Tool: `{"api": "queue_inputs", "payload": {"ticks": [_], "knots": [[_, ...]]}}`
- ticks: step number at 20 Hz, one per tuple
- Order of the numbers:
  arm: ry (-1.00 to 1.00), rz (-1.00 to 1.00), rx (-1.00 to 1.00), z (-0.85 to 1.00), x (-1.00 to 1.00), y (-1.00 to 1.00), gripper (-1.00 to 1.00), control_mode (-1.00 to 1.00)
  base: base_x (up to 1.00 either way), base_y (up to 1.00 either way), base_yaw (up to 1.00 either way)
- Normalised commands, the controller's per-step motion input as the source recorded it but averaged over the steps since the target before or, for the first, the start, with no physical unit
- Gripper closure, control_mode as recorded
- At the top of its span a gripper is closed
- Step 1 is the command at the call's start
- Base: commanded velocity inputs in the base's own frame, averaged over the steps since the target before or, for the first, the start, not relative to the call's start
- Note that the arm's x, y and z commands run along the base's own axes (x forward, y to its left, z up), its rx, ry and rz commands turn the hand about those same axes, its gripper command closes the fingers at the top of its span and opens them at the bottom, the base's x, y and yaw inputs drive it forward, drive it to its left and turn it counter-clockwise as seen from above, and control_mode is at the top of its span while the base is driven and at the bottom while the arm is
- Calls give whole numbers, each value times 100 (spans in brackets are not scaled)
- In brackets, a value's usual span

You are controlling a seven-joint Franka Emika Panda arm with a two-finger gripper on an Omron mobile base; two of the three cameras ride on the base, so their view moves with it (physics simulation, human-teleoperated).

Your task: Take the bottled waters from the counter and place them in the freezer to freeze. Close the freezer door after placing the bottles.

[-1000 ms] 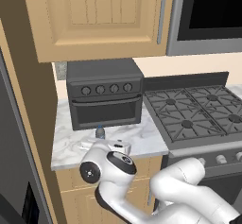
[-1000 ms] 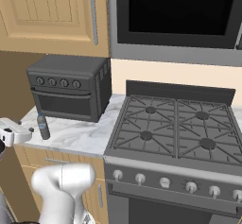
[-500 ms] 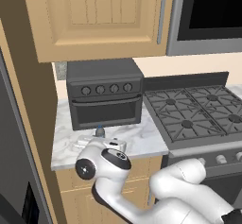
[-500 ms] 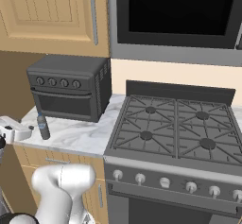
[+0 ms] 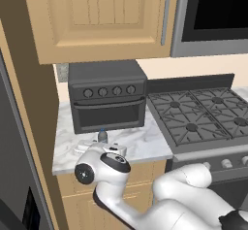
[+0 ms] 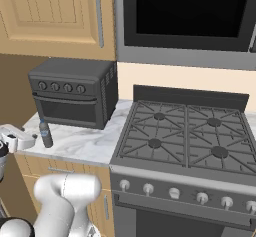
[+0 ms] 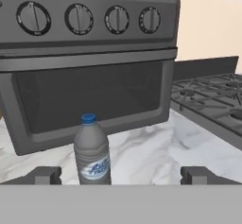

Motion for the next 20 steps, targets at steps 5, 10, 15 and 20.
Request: {"api": "queue_inputs", "payload": {"ticks": [5, 10, 15, 20], "knots": [[0, 0, 0, -15, 20, 0, -100, -100, 0, 0, 0], [0, 0, 0, -13, 26, 4, -100, -100, 0, 0, 0], [0, 0, 0, -14, 20, 10, -100, -100, 0, 0, 0], [0, 0, 0, -15, 19, 13, -100, -100, 0, 0, 0]]}}
